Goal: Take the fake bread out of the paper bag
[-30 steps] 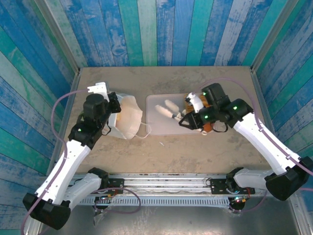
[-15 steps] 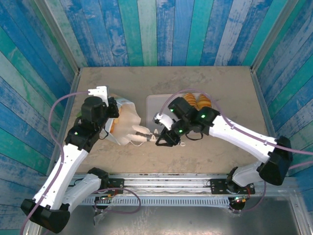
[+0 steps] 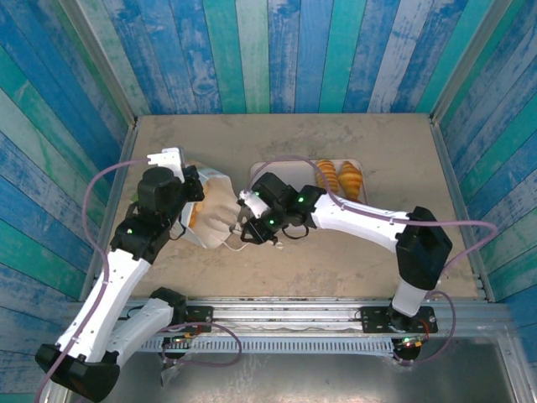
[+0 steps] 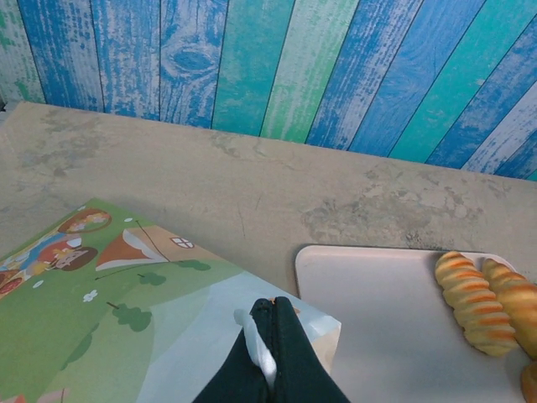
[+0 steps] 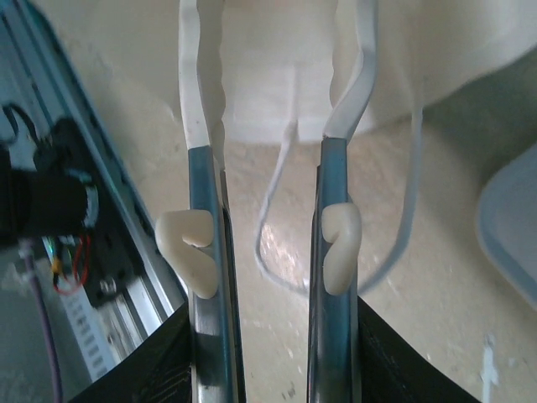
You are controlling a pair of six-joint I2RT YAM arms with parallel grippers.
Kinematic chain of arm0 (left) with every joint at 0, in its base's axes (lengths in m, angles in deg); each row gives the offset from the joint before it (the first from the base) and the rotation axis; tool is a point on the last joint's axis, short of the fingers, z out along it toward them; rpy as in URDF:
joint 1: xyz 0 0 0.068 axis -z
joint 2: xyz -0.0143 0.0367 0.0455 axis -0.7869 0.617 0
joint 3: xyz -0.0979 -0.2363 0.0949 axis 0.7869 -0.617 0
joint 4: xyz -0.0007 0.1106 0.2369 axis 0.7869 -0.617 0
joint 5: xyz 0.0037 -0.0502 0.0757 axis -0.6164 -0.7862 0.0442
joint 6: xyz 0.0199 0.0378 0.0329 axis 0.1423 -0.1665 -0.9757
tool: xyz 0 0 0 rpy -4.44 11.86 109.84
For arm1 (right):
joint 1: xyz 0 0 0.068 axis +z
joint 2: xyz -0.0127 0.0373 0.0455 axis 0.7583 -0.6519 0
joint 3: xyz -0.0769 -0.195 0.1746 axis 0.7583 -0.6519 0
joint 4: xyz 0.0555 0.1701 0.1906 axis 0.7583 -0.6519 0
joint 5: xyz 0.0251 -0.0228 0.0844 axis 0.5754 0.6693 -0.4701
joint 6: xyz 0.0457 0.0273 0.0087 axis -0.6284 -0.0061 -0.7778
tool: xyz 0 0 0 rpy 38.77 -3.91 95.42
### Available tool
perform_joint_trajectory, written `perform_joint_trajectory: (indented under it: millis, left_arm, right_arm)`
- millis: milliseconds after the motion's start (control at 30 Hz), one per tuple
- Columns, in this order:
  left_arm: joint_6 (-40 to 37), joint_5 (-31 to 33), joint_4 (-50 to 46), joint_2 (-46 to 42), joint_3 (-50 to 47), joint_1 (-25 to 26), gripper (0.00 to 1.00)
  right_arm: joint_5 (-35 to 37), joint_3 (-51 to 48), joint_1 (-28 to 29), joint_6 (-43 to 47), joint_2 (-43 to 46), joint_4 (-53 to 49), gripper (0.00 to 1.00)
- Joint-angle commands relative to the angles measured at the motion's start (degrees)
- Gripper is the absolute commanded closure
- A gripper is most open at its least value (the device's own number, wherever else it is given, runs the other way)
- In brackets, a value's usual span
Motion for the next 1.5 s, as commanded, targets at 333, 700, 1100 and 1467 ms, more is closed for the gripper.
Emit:
perform_joint_trajectory:
  millis: [333,700,1100,1467]
  left_arm:
    - [1.72,-4.37,4.58,2.17,0.54,-0.23,1.0]
    - [0.18,-7.82,6.32,2.79,-0.46,-0.19,1.0]
    - [-0.17,-8.82,6.5,1.82,-1.16,-0.16,1.0]
    - [1.06,-9.0,6.59,1.47,-1.32,-0.21,1.0]
  right_arm:
    - [-0.27,7.62,-0.15,-24.4,-11.58,13.48,0.57]
    - [-0.07,8.48,-0.58,-34.95,-15.94,21.62,0.56]
    - [3.13,11.13,-0.68,-38.81,-19.17,23.17,0.56]
    - [4.45,14.38,-0.75,-38.81,-21.98,22.44,0.62]
